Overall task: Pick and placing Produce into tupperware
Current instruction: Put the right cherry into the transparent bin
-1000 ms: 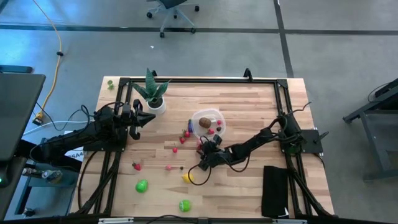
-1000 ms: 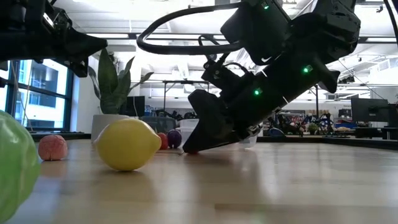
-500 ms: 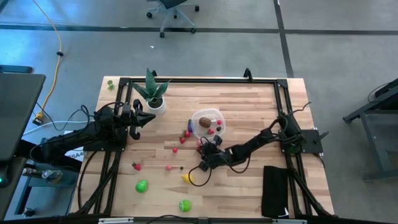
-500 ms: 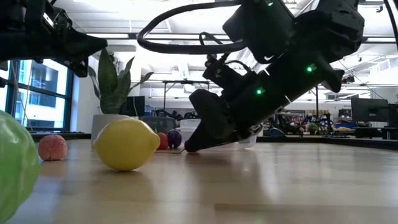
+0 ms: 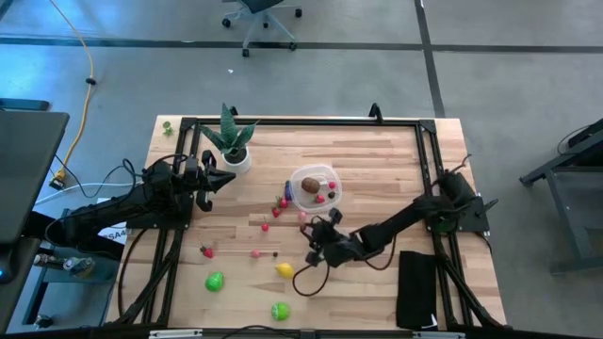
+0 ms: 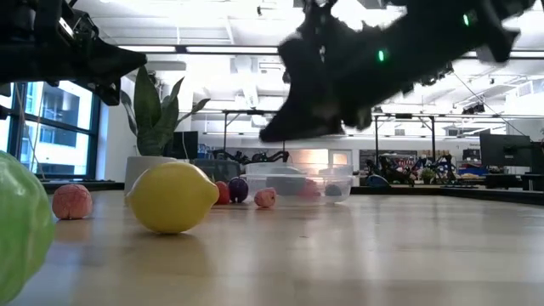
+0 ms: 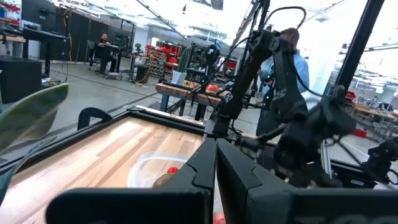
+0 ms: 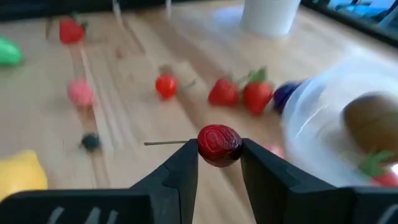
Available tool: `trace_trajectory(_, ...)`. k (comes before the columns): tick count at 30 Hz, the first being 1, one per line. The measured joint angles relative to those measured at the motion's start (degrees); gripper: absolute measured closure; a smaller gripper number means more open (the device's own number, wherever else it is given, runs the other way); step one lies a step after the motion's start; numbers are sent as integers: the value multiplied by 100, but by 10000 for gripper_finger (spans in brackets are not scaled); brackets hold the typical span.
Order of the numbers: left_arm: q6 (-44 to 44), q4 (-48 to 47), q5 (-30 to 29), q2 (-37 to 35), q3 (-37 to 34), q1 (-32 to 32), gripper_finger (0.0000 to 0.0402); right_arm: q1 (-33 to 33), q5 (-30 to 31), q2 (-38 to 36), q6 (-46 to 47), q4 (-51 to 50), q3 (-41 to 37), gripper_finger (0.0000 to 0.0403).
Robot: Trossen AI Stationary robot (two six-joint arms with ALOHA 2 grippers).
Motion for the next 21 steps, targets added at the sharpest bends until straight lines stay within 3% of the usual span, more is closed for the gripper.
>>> trace_trajectory(6, 0, -1, -2, 0, 0, 0, 399, -347, 273, -1026, -481, -1160, 0, 298)
trace_trajectory(10, 1, -1, 0, 2, -2, 0, 399, -959, -157, -1733, -448, -2280, 2, 298)
trace_trajectory(15, 1, -2, 0, 1, -1, -1, 399, -2033, -1403, -2167, -268, -3406, 2, 298)
trace_trajectory(21, 1, 0, -2, 1, -1, 1, 399, -3096, -2936, -1934, -485, -3656, 2, 298)
